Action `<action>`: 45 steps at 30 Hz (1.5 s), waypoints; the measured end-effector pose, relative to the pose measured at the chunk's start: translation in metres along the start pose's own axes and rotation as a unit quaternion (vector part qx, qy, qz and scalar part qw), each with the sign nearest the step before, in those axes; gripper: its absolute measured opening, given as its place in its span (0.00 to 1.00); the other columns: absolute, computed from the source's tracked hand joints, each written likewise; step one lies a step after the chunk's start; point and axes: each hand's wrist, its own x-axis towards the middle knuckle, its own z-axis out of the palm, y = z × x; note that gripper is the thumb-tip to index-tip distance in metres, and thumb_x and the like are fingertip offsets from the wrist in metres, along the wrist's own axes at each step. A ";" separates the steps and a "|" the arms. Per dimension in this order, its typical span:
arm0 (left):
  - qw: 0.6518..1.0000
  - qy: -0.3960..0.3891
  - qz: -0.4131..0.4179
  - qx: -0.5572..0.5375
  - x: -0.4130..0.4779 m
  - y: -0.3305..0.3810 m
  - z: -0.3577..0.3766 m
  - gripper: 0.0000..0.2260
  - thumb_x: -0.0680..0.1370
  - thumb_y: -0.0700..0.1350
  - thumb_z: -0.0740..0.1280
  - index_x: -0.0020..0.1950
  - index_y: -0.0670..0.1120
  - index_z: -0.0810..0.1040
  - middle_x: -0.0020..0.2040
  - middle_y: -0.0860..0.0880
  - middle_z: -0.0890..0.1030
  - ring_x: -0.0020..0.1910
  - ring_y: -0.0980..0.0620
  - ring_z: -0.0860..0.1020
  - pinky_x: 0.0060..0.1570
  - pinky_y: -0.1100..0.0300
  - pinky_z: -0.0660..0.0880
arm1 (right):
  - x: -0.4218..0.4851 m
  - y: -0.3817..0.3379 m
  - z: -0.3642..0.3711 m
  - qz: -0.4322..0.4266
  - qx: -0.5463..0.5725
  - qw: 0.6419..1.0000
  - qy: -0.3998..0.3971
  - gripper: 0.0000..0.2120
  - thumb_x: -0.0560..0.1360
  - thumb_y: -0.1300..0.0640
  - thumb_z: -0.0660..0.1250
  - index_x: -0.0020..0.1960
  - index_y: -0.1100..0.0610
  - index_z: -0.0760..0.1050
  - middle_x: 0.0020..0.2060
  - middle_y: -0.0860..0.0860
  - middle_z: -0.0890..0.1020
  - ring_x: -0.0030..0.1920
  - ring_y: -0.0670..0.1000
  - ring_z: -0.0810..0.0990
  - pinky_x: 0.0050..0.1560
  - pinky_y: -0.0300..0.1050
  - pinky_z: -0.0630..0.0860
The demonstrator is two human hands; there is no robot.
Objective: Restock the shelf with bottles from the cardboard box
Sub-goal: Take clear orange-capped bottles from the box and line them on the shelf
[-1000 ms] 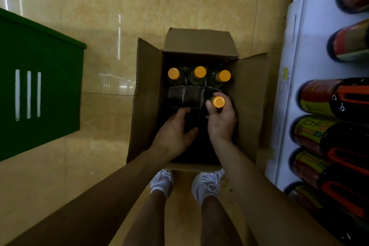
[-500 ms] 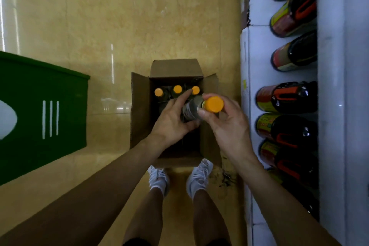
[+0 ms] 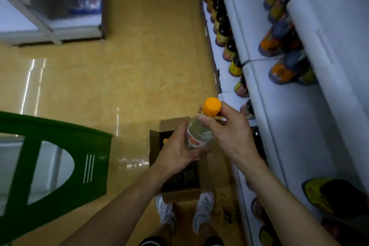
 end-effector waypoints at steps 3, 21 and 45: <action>0.999 0.020 0.038 -0.018 -0.023 0.048 -0.010 0.30 0.73 0.52 0.79 0.67 0.67 0.65 0.59 0.68 0.78 0.57 0.65 0.80 0.57 0.56 0.81 | -0.013 -0.054 -0.012 -0.022 -0.010 0.999 0.027 0.19 0.70 0.38 0.70 0.50 0.51 0.81 0.44 0.46 0.85 0.50 0.46 0.83 0.53 0.57 0.81; 0.971 0.011 0.237 0.013 -0.110 0.321 -0.065 0.22 0.72 0.49 0.79 0.61 0.62 0.74 0.50 0.64 0.85 0.47 0.66 0.82 0.43 0.71 0.77 | -0.096 -0.298 -0.118 -0.184 -0.040 0.970 0.153 0.09 0.78 0.43 0.69 0.57 0.40 0.76 0.49 0.35 0.82 0.52 0.39 0.82 0.52 0.44 0.79; 0.886 -0.110 0.449 0.038 -0.189 0.576 0.120 0.19 0.69 0.61 0.73 0.58 0.63 0.77 0.52 0.61 0.85 0.52 0.58 0.84 0.53 0.49 0.83 | -0.282 -0.363 -0.356 -0.233 -0.151 0.877 0.391 0.30 0.77 0.42 0.69 0.73 0.32 0.59 0.61 0.35 0.79 0.59 0.37 0.79 0.57 0.40 0.77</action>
